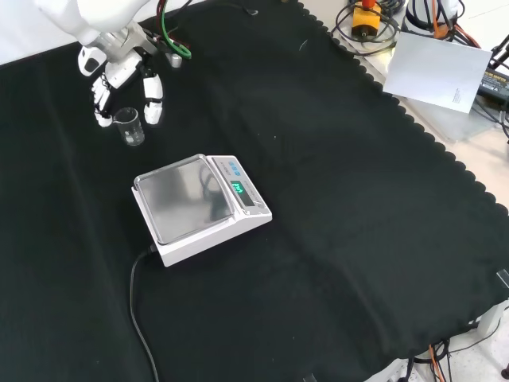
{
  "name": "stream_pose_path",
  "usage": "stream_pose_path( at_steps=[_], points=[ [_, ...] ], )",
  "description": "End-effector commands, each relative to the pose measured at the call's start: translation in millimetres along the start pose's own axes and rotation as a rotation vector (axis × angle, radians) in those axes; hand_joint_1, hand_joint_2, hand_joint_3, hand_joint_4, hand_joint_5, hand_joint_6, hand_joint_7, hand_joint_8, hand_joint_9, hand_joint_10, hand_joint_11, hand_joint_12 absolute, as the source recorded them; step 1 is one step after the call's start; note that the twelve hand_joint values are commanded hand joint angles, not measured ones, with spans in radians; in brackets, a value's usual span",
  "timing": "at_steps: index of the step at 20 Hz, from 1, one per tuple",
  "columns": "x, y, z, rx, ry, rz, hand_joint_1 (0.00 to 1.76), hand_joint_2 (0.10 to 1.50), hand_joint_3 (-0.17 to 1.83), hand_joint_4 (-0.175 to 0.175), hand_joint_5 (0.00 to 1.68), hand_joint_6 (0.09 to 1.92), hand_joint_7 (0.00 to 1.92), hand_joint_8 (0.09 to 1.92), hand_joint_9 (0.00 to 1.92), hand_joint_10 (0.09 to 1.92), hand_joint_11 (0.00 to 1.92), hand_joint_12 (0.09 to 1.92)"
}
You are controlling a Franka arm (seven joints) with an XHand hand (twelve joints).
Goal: Pick up the beaker.
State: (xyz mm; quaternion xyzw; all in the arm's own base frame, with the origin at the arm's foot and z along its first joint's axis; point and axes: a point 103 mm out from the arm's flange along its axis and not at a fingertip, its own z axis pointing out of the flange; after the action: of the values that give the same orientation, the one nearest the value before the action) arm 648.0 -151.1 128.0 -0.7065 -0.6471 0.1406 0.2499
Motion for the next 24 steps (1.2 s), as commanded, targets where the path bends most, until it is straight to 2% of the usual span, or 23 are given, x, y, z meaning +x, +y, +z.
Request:
stream_pose_path(
  at_steps=[1,3,7,9,11,13,15,18,24],
  points=[
    [-5,7,15,0.035,0.006,0.01,0.8,0.71,0.41,-0.038,0.4,0.3,0.16,0.72,0.22,0.89,0.09,1.48],
    [-5,8,15,0.024,0.004,0.005,0.82,0.7,0.45,-0.05,0.45,0.36,0.17,0.72,0.24,0.88,0.12,1.47],
    [-5,7,14,-0.031,-0.006,0.007,1.05,0.71,0.68,-0.152,0.75,0.66,0.29,0.77,0.52,0.85,0.56,1.31],
    [-4,7,13,-0.058,-0.015,0.004,1.16,0.75,0.75,-0.17,0.78,0.73,0.36,0.81,0.68,0.81,0.78,1.17],
    [-6,4,11,-0.074,-0.023,0.004,1.24,0.8,0.79,-0.175,0.75,0.82,0.42,0.84,0.77,0.8,0.88,1.04],
    [-6,4,7,-0.077,-0.029,0.001,1.15,1.04,0.41,-0.175,0.72,1.2,0.44,0.91,0.78,0.86,0.88,0.99],
    [-2,3,3,-0.078,-0.03,-0.004,1.1,1.2,0.15,-0.175,0.69,1.38,0.45,0.96,0.77,0.92,0.86,0.99],
    [1,-1,-5,-0.092,-0.047,-0.01,1.08,1.26,0.04,-0.175,0.68,1.43,0.47,1.01,0.77,0.96,0.84,1.0],
    [6,-7,-20,-0.121,-0.073,-0.029,1.09,1.27,0.02,-0.175,0.69,1.43,0.53,1.06,0.78,0.99,0.84,1.0]
  ],
)
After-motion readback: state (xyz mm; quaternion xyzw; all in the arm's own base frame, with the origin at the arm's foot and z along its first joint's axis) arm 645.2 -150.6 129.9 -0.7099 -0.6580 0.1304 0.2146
